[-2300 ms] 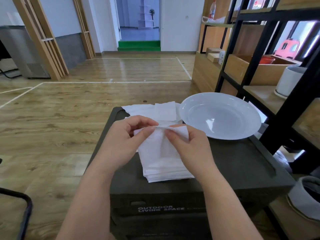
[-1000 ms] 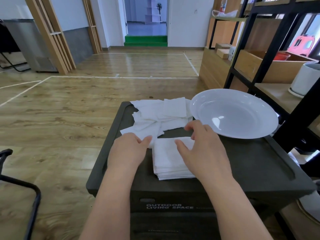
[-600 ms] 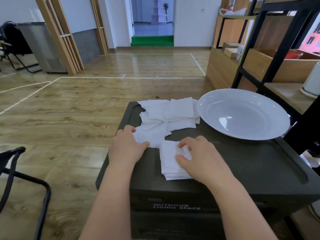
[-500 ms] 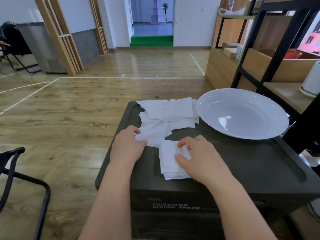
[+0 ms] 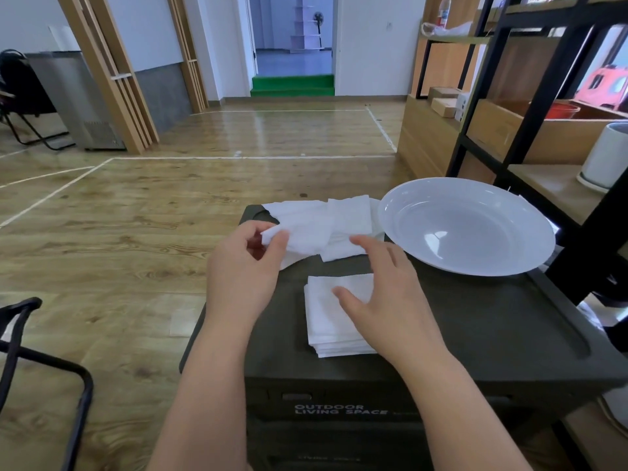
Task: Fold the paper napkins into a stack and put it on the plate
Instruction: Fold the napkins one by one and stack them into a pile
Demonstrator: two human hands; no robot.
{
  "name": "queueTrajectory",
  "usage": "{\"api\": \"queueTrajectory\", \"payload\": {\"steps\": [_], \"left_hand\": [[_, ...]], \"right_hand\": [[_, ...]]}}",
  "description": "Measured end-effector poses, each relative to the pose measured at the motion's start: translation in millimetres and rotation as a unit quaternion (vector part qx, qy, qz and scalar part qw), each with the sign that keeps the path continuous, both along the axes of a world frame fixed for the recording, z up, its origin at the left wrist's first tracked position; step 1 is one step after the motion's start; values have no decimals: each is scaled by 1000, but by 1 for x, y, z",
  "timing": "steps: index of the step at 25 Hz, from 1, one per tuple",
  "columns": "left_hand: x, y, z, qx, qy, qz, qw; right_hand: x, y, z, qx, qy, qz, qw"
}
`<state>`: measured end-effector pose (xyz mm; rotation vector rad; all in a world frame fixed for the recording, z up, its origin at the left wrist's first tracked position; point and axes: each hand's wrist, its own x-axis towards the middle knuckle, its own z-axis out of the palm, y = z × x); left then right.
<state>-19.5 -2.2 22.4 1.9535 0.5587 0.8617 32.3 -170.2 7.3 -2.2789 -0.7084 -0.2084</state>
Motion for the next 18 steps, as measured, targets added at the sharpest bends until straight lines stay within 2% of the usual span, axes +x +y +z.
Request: {"api": "queueTrajectory", "payload": {"steps": [3,5,9,11,13,16,18], "left_hand": [[-2,-8,10,-11,-8,-85,996],[-4,-12,13,-17,5,-134,991],[-6,-11,10,-33,53,-180,982],[-6,-5,7,-3,59,-141,988],[-6,4,5,-9,23,-70,997],[-4,17,-4,-87,0,76,993],[-1,19,-13,-137,48,118,982]], "right_hand": [[0,4,5,57,-91,15,994],[1,4,5,109,-106,-8,988],[6,-2,10,206,22,-65,976],[9,-7,13,264,98,-102,954],[9,-12,19,353,174,-110,913],[8,-17,25,420,269,-98,861],[8,-18,27,437,304,-89,842]]}}
